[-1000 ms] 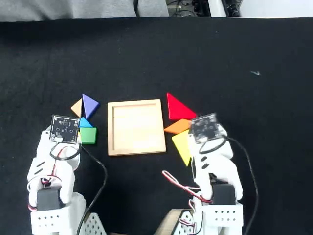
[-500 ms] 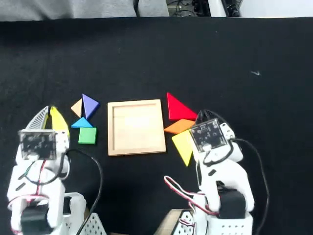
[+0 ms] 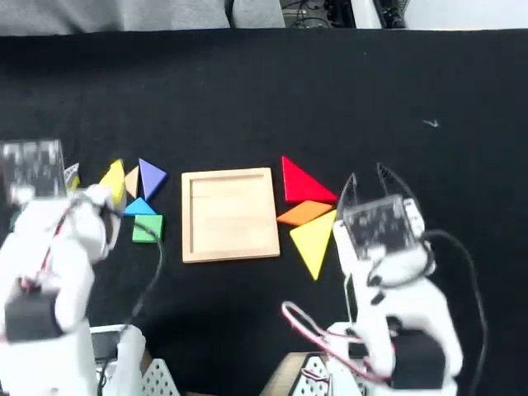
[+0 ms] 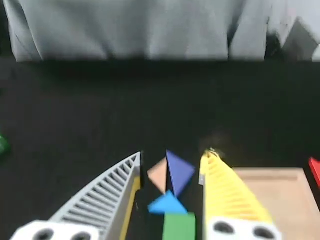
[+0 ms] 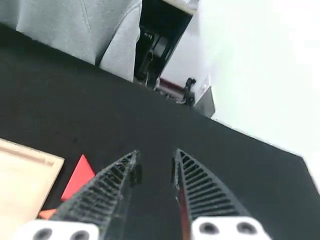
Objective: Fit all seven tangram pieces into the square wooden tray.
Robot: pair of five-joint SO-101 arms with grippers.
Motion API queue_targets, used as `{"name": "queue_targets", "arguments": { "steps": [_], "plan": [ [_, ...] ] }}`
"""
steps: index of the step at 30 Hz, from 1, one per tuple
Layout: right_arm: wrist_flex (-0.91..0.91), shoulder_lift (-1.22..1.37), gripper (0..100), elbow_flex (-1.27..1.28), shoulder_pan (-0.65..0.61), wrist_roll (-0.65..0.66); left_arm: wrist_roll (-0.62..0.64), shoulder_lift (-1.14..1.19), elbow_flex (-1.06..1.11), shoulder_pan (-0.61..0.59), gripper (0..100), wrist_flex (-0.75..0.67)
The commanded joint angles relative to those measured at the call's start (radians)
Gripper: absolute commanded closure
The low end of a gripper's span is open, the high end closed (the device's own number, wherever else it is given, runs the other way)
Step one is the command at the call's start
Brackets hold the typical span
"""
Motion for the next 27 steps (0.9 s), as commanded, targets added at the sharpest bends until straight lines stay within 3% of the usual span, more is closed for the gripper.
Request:
{"name": "queue_targets", "arguments": {
  "steps": [1, 7, 12, 15, 21, 27],
  "plan": [
    [0.054, 0.271, 87.8, -0.189, -0.020, -0.011, 0.066, 0.253, -0.151, 0.001, 81, 0.083],
    [0.210, 0.720, 87.7, -0.479, -0.021, -0.078, 0.074, 0.534, -0.177, 0.008, 80, 0.101],
    [0.311, 1.058, 87.7, -0.697, -0.110, -0.078, 0.074, 0.651, -0.165, -0.054, 74, 0.095],
    [0.311, 1.216, 86.2, -0.771, -0.184, -0.077, 0.074, 0.640, -0.128, -0.116, 74, 0.068],
    [0.310, 1.435, 63.0, -0.803, -0.278, 0.089, 0.068, 0.543, 0.156, -0.191, 74, -0.106],
    [0.144, 1.592, 63.5, -0.736, -0.244, 0.172, 0.066, 0.318, 0.387, -0.239, 74, -0.232]
  ]
}}
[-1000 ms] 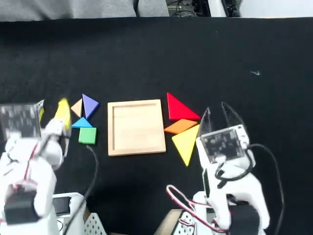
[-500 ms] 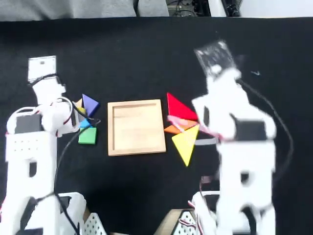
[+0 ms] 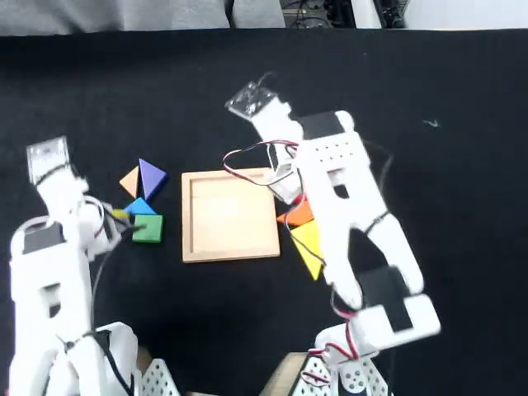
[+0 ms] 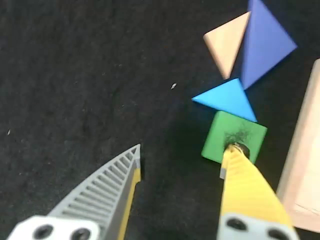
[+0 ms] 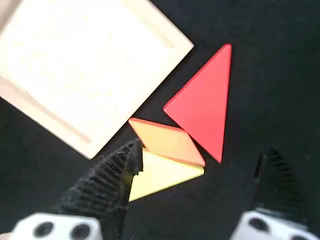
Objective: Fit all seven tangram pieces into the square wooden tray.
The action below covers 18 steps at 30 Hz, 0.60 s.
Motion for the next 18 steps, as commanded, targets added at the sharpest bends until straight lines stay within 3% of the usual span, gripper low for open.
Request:
{"name": "queue_targets", "arguments": {
  "steps": [1, 6, 18],
  "plan": [
    [-0.157, 0.056, 63.5, 0.022, 0.025, 0.023, 0.005, -0.187, 0.113, -0.028, 74, -0.064],
    [-0.253, 0.147, 63.5, 0.050, 0.020, 0.037, -0.071, -0.298, 0.223, 0.004, 74, -0.066],
    [-0.250, 0.229, 63.5, 0.024, 0.092, 0.078, -0.086, -0.219, 0.260, 0.005, 74, -0.132]
  ]
}}
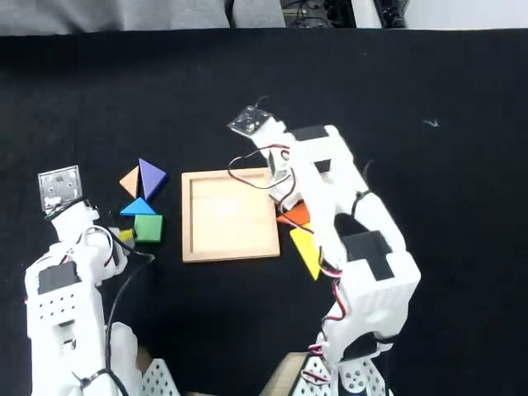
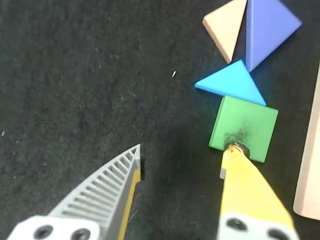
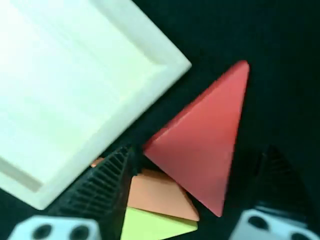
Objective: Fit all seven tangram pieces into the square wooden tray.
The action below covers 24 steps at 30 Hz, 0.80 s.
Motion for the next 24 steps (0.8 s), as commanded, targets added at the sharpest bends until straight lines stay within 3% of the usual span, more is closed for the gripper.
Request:
{"name": "queue_targets", "arguments": {
  "steps": [1, 17, 24],
  "plan": [
    [-0.017, 0.004, 63.5, -0.030, 0.049, 0.012, -0.009, 0.037, -0.012, 0.012, 74, -0.021],
    [0.034, -0.030, 63.5, -0.025, -0.037, 0.005, -0.009, 0.080, -0.013, 0.008, 74, -0.069],
    [0.060, 0.097, 63.5, -0.127, 0.015, 0.005, -0.009, 0.080, -0.010, 0.008, 74, -0.069]
  ]
}}
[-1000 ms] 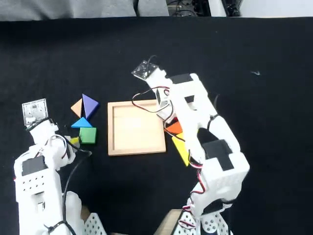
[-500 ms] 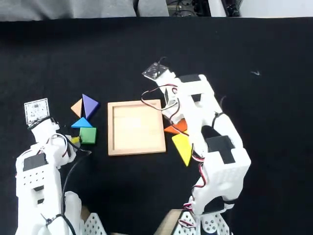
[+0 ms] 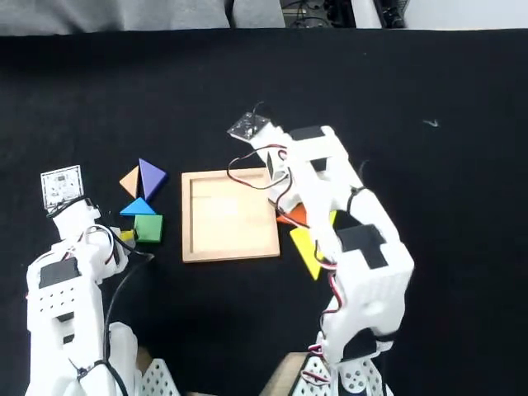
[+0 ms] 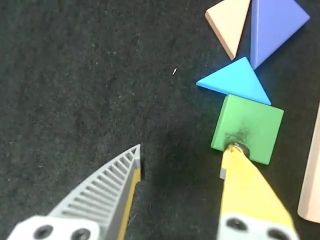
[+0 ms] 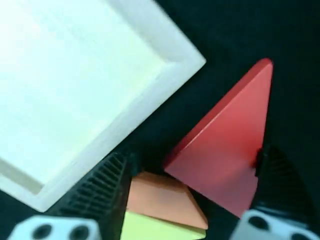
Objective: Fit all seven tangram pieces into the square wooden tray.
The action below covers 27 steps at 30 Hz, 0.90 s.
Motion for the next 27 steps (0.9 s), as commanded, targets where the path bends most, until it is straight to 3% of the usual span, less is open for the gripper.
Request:
{"name": "queue_targets", "arguments": {
  "steps": [1, 4, 11, 21, 27],
  "plan": [
    [0.029, 0.030, 63.5, -0.093, 0.043, 0.002, -0.008, 0.000, -0.010, 0.008, 74, -0.014],
    [0.048, 0.062, 64.4, -0.125, 0.066, 0.005, -0.008, -0.002, -0.010, 0.008, 74, -0.014],
    [0.044, 0.076, 81.7, -0.143, 0.071, 0.009, -0.008, -0.002, -0.010, 0.008, 74, -0.014],
    [0.028, 0.077, 82.2, -0.196, 0.180, 0.003, -0.008, -0.005, -0.010, 0.008, 74, -0.014],
    [0.087, 0.070, 82.2, -0.229, 0.147, -0.025, -0.006, -0.006, -0.012, 0.007, 74, -0.014]
  ]
}}
